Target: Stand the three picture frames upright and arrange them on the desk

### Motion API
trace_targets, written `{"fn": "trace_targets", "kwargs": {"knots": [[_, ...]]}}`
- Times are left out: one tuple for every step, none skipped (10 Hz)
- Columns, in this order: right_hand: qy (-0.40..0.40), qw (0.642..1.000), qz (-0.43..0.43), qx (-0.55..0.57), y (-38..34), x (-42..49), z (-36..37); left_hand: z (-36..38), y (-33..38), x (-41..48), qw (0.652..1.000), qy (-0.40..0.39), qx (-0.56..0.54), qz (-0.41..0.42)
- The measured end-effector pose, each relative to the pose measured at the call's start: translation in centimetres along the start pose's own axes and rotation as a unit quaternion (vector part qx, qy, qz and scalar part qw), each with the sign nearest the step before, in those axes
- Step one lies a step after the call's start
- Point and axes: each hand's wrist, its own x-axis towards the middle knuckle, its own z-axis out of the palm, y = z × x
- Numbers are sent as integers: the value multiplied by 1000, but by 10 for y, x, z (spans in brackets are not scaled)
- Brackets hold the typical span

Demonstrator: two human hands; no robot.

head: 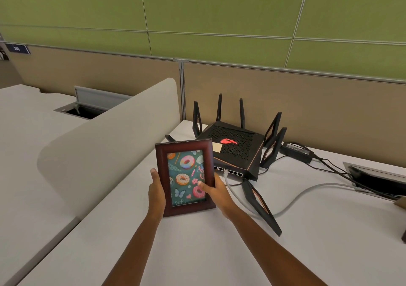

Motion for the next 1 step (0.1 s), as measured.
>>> {"fn": "trace_targets", "kwargs": {"knots": [[16,999,4,-33,8,-10,-1,-2,-17,-6,991,89,100,5]]}}
